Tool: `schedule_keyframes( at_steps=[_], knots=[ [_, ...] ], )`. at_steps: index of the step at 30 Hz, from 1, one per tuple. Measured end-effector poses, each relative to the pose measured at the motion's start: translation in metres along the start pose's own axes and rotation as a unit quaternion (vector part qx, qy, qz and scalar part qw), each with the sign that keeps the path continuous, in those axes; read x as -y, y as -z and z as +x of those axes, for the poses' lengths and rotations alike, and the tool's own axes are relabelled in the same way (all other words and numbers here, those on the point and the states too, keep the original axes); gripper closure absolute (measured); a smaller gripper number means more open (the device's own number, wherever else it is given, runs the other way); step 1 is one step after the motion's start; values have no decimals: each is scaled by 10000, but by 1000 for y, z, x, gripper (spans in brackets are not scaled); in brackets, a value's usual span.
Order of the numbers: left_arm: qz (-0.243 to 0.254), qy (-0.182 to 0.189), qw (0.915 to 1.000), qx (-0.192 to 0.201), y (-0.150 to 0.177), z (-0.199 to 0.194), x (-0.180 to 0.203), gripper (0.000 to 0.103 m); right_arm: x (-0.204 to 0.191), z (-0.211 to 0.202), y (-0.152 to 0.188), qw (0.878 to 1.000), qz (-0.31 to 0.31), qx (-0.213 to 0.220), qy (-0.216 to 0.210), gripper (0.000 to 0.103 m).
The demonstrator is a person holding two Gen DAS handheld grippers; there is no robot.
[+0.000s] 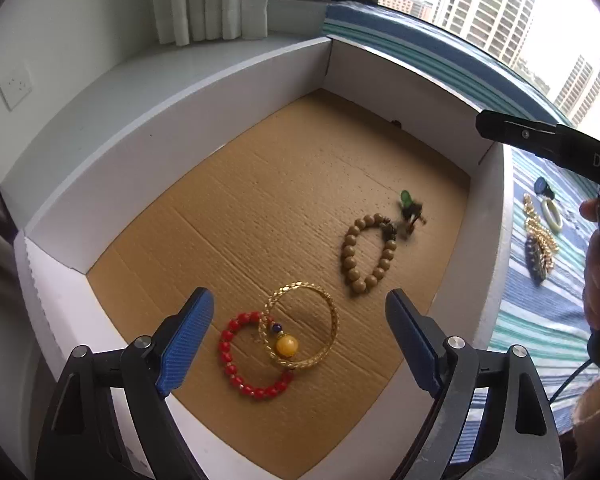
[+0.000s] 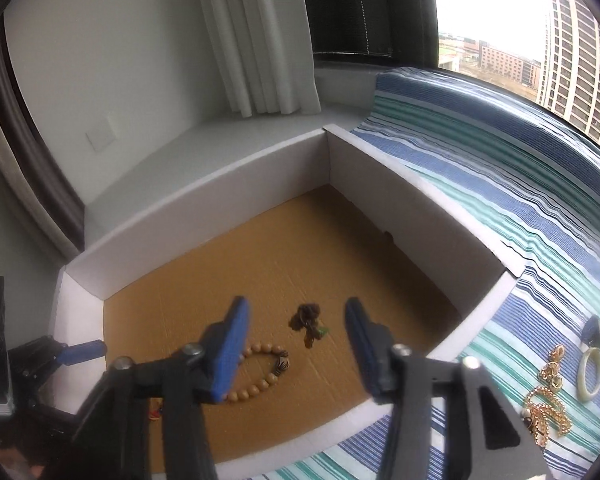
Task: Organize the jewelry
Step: 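Carry the bangle and pendant into the white box and open both tools, then move both tools back over the remaining jewelry on the cloth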
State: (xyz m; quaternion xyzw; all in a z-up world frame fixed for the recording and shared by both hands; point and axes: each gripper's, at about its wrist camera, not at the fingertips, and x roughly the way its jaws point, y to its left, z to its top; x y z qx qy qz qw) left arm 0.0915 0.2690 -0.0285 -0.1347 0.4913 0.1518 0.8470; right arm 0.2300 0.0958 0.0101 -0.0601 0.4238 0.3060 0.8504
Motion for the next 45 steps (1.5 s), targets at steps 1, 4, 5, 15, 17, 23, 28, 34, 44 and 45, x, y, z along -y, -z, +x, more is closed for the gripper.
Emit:
schedule_keyframes(
  at_steps=[1,4,5,15,17,23,28,34,44,45],
  knots=[
    [-4,20,10000,44,1,-4,2,14,2,-6,2,9999,37,85,74,29],
    [-9,132,9997,208,6,-19,12,12,7,-21,8,9989,68,295,346,29],
    [24,185,9995,272,7,-25,18,11,10,-28,12,9983,101,388,425,29],
    [734,1034,9907,497,38,-57,105,8,51,-99,84,9910,357,657,1107,29],
    [922,1208,9873,462,46,-57,125,7,60,-112,103,9897,454,641,1197,29],
    [1403,1428,9795,228,75,-36,175,6,87,-143,167,9833,608,521,1635,29],
    [1703,1403,9753,58,98,-10,203,6,108,-156,227,9735,891,364,2075,29],
    [1869,1235,9746,-2,114,17,219,6,131,-166,292,9586,1511,215,2406,29],
    [2002,1195,9720,-280,131,44,228,6,147,-174,337,9440,1999,285,2609,29],
    [2016,1164,9721,-286,133,46,228,6,148,-174,339,9428,2043,300,2618,29]
  ],
)
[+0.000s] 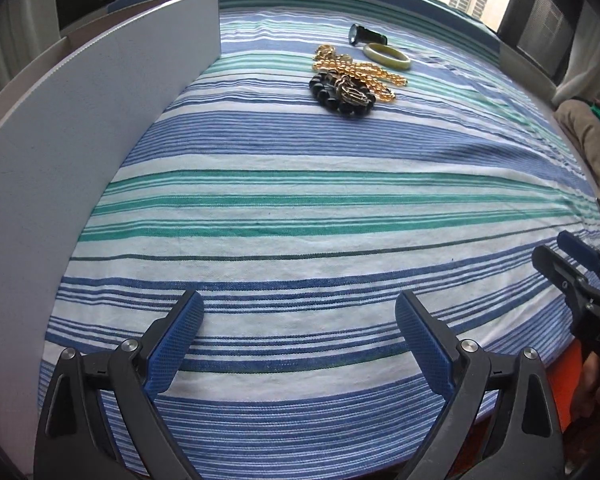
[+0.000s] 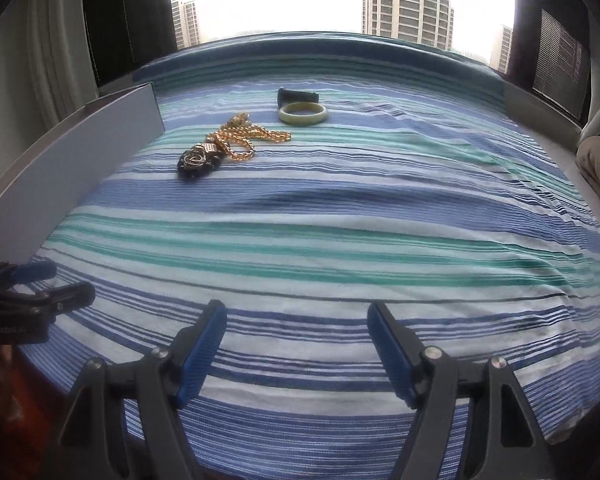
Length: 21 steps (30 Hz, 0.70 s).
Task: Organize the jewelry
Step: 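Move both tools back over the remaining jewelry on the cloth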
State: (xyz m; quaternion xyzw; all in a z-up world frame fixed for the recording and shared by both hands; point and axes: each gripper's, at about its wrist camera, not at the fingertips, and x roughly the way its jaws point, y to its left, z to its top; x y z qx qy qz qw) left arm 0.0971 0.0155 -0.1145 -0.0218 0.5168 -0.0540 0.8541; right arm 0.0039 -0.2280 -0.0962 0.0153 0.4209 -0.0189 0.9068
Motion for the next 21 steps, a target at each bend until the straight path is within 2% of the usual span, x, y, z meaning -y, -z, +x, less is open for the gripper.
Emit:
schedule_keyframes(
  at_steps=[9,21],
  knots=[
    [327,-264,9991,49,6,4,9,1,-3,5,3,10000,21,-14,16,29],
    [386,-249,9989,72,6,5,10,0,-11,4,6,10000,-52,-69,-5,29]
  ],
)
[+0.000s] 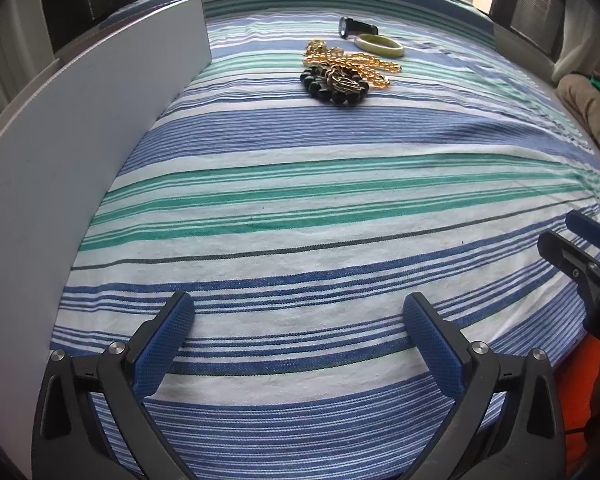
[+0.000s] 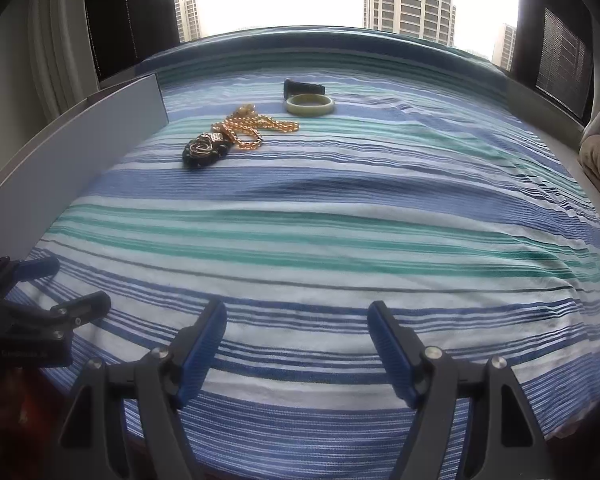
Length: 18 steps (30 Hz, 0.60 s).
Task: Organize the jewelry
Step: 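Move both tools back over the remaining jewelry on the cloth, then lower the left tool onto the gold chain pieces and close it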
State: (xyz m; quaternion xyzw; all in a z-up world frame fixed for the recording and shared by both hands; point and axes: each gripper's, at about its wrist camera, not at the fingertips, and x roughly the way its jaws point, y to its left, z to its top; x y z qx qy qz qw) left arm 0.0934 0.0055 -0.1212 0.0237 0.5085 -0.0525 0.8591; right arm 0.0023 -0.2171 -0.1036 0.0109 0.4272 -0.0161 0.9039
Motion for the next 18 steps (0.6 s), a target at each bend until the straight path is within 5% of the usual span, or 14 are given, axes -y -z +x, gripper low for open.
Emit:
schedule_keyframes(
  at_steps=[13,18],
  knots=[
    [-160,301,9986,-402,-9,-6,-10,1,11,-8,2,9999,88,109,33,29],
    [-273,465,9984,-188,-36,-31,-18,1,16,-10,6,9998,167,104,-29,28]
  ],
)
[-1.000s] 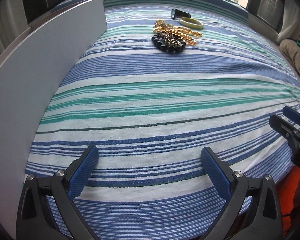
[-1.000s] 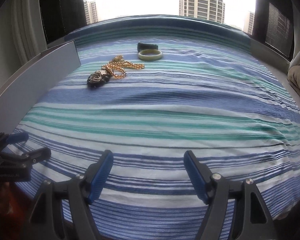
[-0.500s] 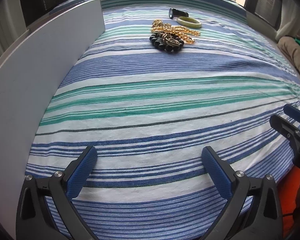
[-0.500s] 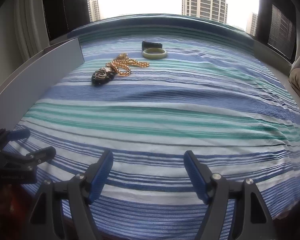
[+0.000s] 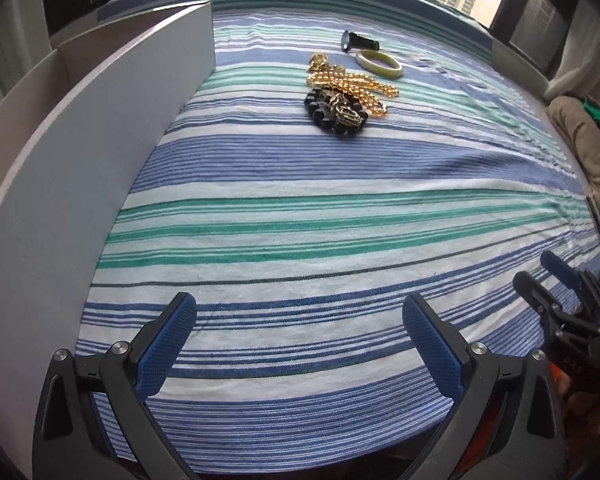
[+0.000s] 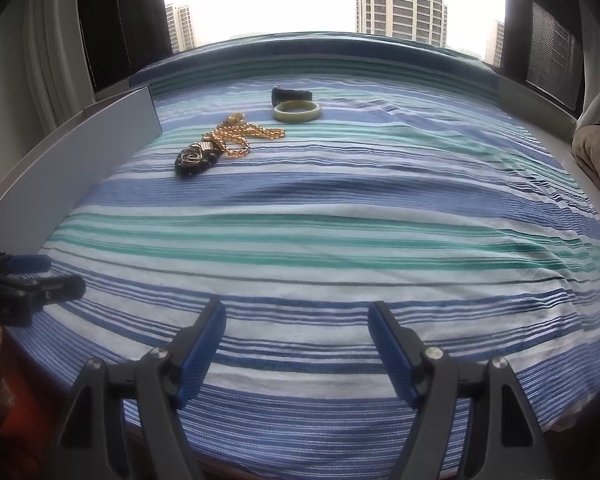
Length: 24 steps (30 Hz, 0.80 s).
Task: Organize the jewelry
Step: 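Lower the left tool onto the gold chain pieces and close it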
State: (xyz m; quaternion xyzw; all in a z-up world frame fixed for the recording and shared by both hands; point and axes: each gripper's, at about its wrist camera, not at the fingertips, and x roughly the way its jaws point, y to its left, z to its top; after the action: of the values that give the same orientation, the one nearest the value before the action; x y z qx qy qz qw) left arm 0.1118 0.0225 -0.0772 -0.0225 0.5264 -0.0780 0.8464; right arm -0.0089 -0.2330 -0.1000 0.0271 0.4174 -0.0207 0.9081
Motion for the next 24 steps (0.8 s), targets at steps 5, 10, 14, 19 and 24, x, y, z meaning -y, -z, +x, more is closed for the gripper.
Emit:
schedule_keyframes(
  at_steps=[5,10,14,19,24],
  knots=[
    [-41,356,9990,259,-45,-15,7,1,4,-1,2,9999,98,16,-112,27],
    [90,469,9988,88,-106,20,27,20,9,-5,3,9997,163,60,-190,27],
    [35,290,9993,-251,-143,71,35,41,14,-8,4,9994,239,76,-238,27],
    [-106,78,9978,-654,-164,114,36,58,22,-18,7,9991,307,151,-261,27],
    [-219,-62,9971,-720,-161,128,34,65,32,-19,10,9986,445,144,-230,26]
  ],
)
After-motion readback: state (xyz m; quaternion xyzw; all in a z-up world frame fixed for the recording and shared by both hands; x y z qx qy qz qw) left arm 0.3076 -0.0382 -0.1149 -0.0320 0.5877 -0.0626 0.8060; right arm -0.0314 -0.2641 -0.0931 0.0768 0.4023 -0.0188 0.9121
